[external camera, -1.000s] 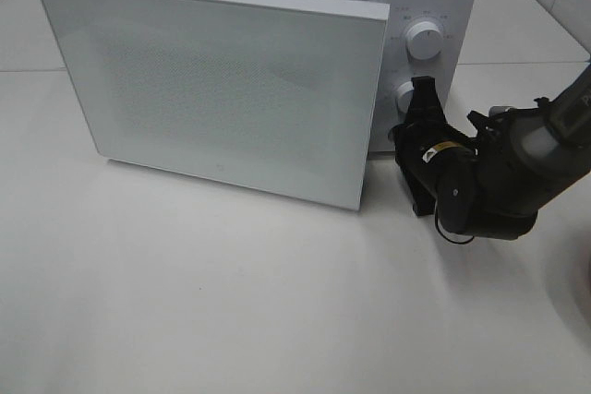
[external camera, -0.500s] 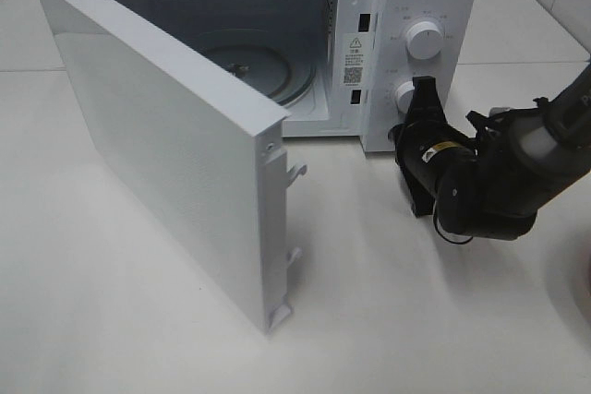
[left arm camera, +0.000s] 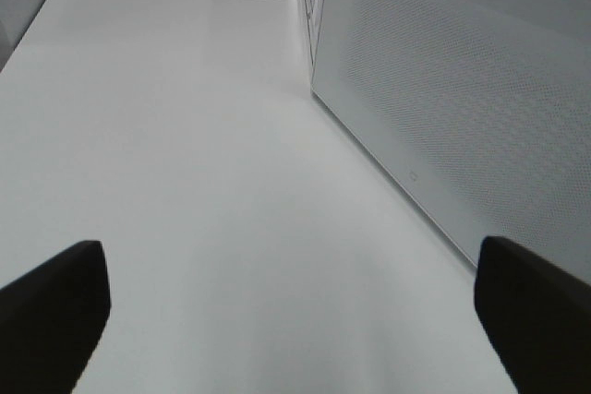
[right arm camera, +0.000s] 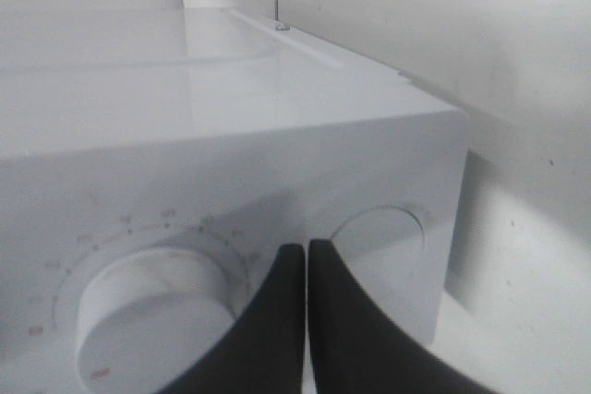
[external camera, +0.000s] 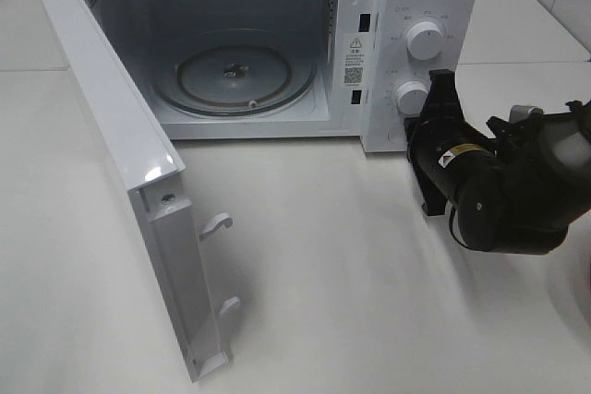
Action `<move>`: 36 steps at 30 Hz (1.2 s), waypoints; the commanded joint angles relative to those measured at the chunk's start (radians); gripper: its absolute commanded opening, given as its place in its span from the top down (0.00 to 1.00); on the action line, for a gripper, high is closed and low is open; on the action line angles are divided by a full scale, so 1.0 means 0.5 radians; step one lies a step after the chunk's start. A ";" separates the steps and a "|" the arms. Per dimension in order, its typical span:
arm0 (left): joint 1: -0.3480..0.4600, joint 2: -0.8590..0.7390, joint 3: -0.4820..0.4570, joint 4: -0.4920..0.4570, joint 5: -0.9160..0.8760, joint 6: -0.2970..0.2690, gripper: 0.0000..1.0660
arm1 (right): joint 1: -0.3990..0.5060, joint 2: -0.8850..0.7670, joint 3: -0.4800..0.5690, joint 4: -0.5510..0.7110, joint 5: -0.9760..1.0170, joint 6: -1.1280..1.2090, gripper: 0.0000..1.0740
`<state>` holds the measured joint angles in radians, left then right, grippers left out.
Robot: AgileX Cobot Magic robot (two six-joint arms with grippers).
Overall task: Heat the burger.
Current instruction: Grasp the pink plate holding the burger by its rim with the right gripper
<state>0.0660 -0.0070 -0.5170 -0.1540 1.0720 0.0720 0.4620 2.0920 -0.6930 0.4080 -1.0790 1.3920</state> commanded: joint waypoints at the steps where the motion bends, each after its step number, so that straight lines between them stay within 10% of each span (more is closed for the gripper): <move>1: -0.006 -0.020 0.004 -0.010 -0.002 0.000 0.06 | -0.006 -0.148 0.122 -0.156 0.170 0.006 0.98; 29: -0.006 -0.020 0.004 -0.010 -0.002 0.000 0.06 | -0.012 -1.274 0.274 -0.160 2.238 -2.214 0.94; 34: -0.006 -0.020 0.004 -0.008 -0.002 0.000 0.06 | -0.012 -1.280 0.156 -0.300 2.614 -2.420 0.84; 36: -0.006 -0.020 0.004 -0.008 -0.002 0.000 0.06 | -0.012 -1.280 0.076 -0.472 2.776 -2.438 0.65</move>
<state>0.0660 -0.0070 -0.5170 -0.1540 1.0720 0.0720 0.4620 1.4600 -0.6170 0.2580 0.2240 0.2060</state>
